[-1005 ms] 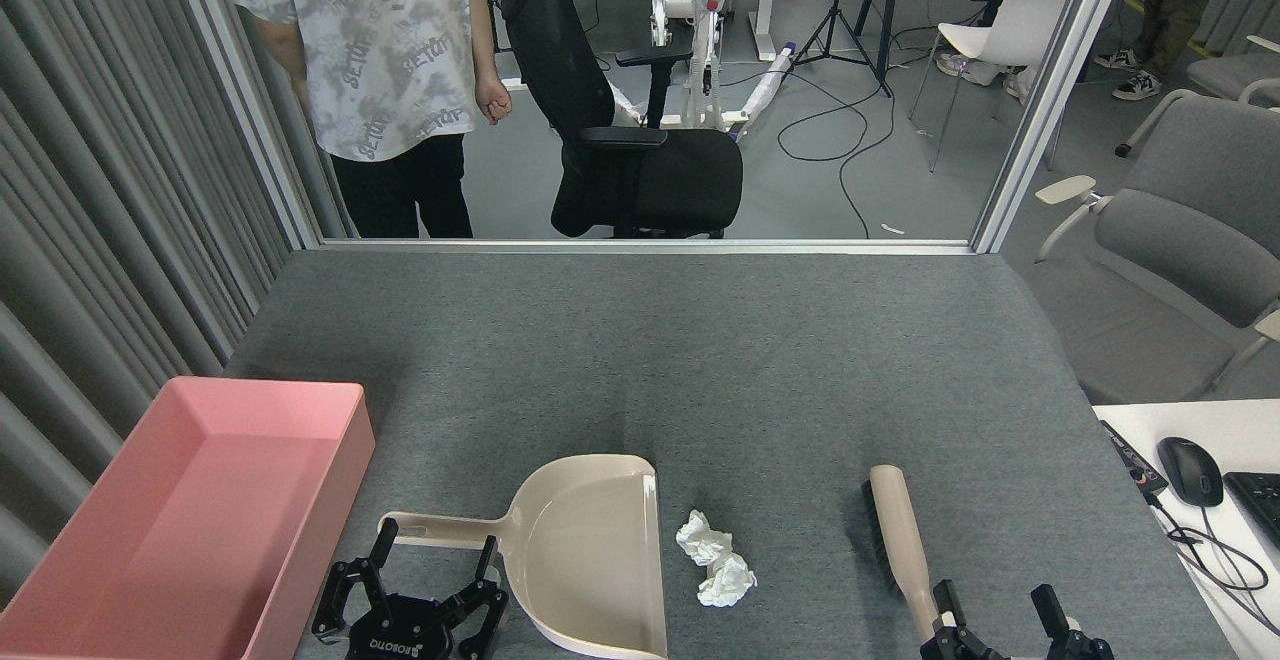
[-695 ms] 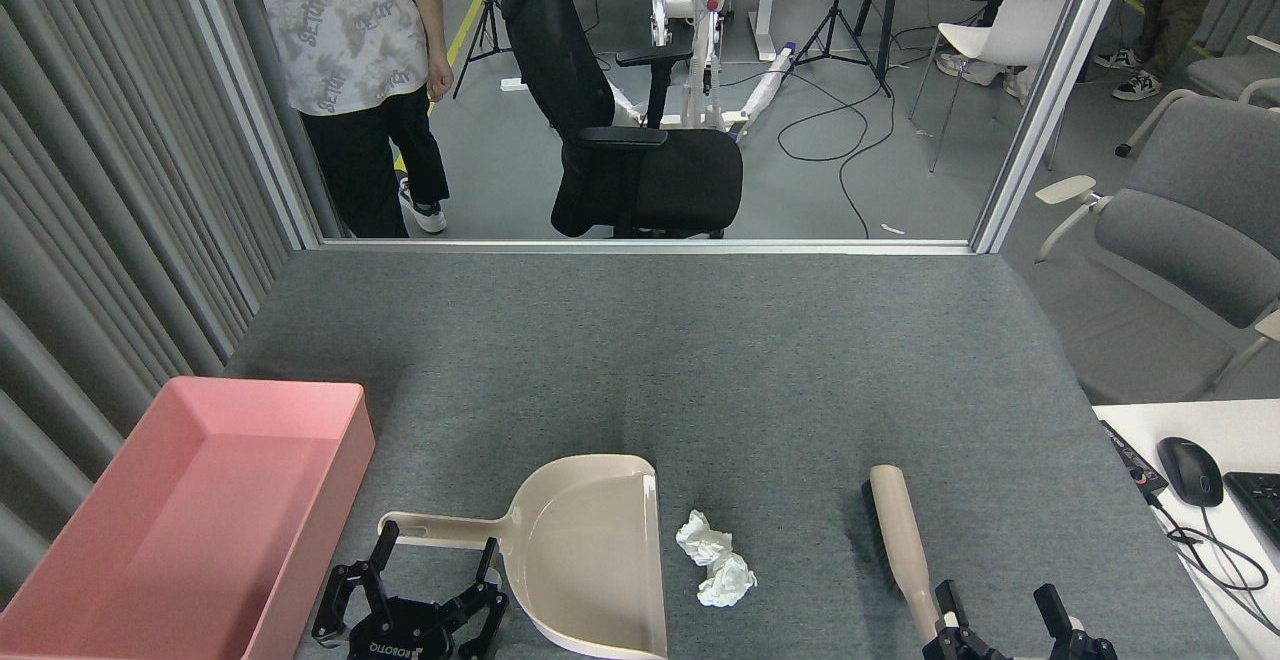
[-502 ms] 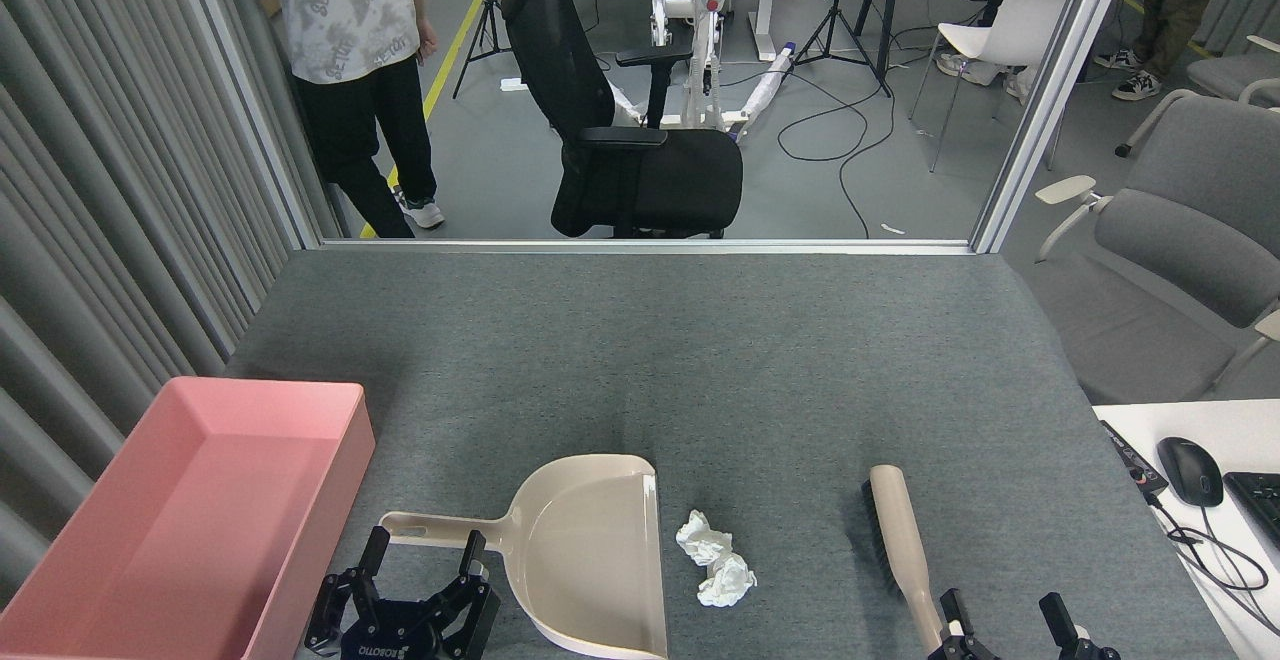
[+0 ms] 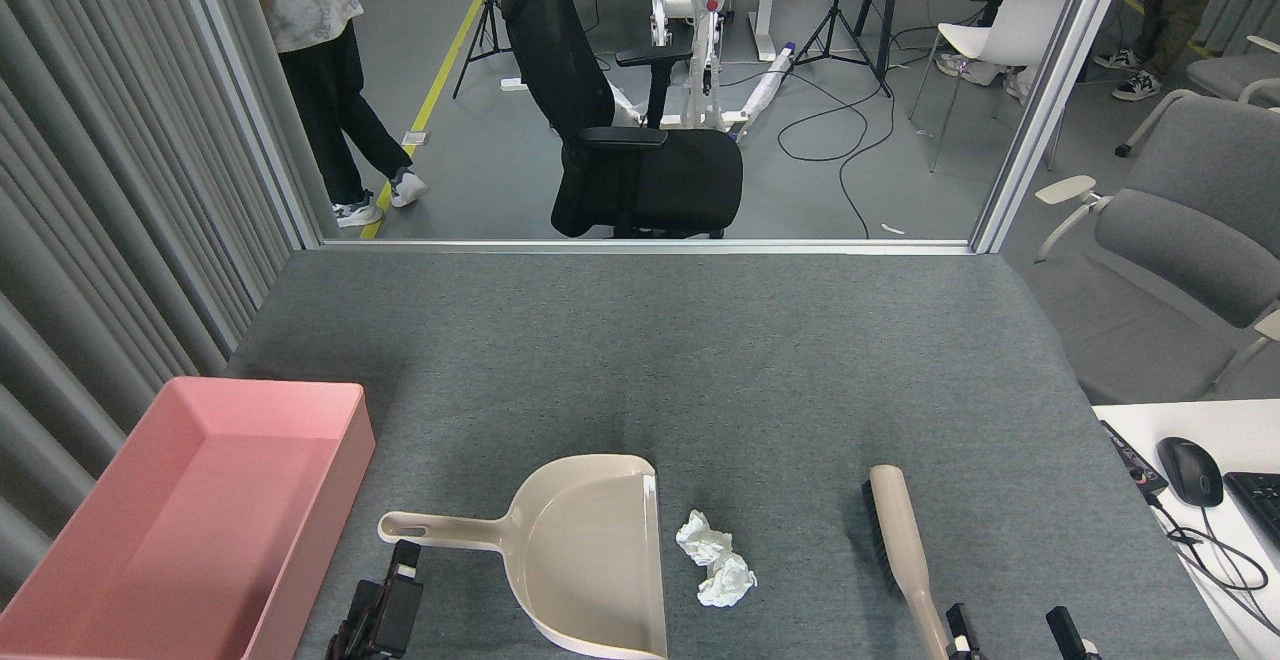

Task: Sweep and dump garbage into bin

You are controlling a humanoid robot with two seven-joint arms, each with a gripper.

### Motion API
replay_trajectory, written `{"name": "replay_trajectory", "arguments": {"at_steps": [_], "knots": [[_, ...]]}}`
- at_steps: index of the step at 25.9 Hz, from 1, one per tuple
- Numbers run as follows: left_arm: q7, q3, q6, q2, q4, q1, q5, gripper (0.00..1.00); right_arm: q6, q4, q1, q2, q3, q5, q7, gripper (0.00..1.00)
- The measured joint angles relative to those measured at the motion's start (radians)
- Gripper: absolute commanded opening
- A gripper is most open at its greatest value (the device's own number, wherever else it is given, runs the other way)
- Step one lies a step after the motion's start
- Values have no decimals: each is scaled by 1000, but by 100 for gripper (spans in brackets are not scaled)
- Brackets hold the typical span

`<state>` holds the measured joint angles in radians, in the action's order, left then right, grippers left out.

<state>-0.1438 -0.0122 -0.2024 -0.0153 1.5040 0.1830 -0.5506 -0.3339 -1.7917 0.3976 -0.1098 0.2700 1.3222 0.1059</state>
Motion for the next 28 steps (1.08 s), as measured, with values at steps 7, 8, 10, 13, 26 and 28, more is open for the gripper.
{"name": "replay_trajectory", "arguments": {"at_steps": [7, 8, 10, 13, 26, 28], "knots": [[4, 46, -45, 0, -94, -75, 24, 100, -13, 0, 10, 5, 0, 0, 1, 99], [4, 47, -50, 2, -101, -83, 25, 100, -14, 0, 11, 5, 0, 0, 1, 99], [6, 47, -53, 6, -112, -98, 26, 100, -15, 0, 11, 5, 0, 0, 1, 99], [6, 45, -57, 10, -126, -114, 26, 100, -16, 0, 12, 5, 0, 0, 1, 99], [5, 38, -81, 15, -228, -179, 24, 100, -17, 0, 12, 5, 0, 0, 2, 99], [4, 38, -86, 14, -253, -194, 23, 100, -17, 0, 13, 4, 0, 0, 2, 99]]}}
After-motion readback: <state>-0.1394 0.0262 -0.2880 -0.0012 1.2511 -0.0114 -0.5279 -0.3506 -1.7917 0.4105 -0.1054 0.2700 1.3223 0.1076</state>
